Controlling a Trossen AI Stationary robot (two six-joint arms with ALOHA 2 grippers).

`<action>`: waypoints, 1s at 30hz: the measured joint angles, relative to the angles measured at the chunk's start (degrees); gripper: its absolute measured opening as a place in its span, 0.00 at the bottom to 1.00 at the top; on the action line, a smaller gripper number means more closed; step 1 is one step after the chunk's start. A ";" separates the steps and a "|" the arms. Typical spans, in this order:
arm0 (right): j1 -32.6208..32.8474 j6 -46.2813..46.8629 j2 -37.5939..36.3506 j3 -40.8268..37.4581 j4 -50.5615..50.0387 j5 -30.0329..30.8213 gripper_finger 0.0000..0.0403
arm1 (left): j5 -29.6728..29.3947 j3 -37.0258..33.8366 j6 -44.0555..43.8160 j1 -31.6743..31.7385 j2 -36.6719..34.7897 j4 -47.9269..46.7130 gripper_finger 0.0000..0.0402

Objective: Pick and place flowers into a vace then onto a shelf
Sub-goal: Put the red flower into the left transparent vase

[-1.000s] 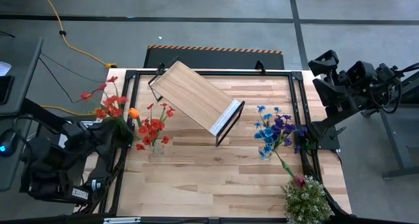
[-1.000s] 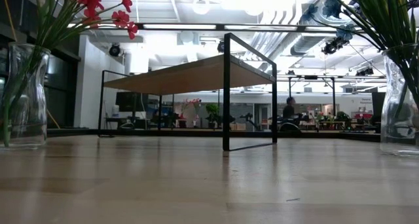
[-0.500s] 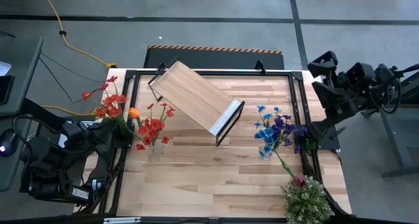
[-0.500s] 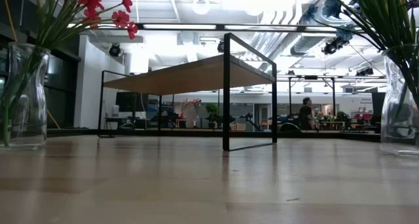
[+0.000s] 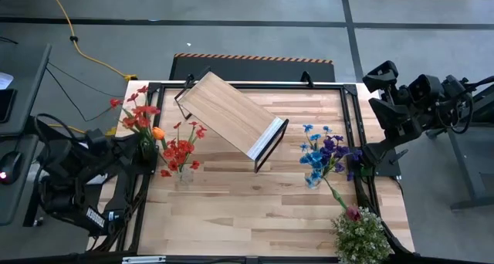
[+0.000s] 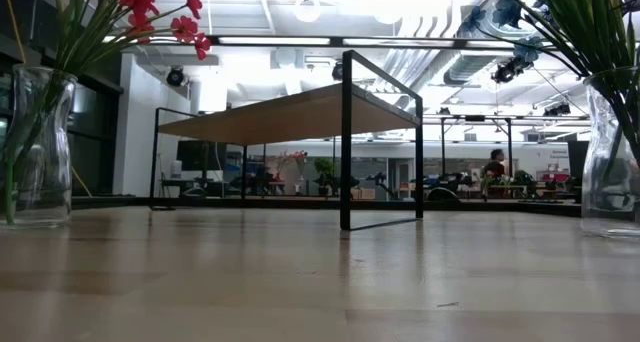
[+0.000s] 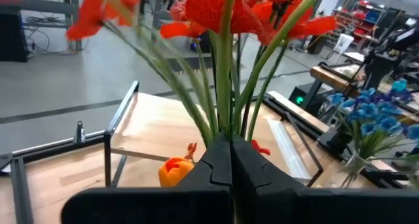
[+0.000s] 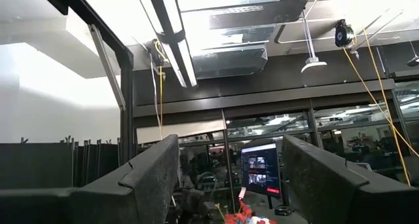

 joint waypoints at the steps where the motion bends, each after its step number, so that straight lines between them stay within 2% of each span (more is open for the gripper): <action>1: 0.00 0.00 0.00 0.00 0.00 0.00 0.65 | -0.10 -0.24 0.10 0.00 0.00 0.00 0.06; 25: -0.02 -1.89 0.77 0.00 -0.30 0.66 0.65 | -0.27 -0.47 4.79 1.68 -1.36 0.34 0.06; 30: -0.02 -1.81 0.87 0.00 -0.31 0.66 0.65 | -2.35 -0.32 4.47 1.68 -1.27 8.04 0.06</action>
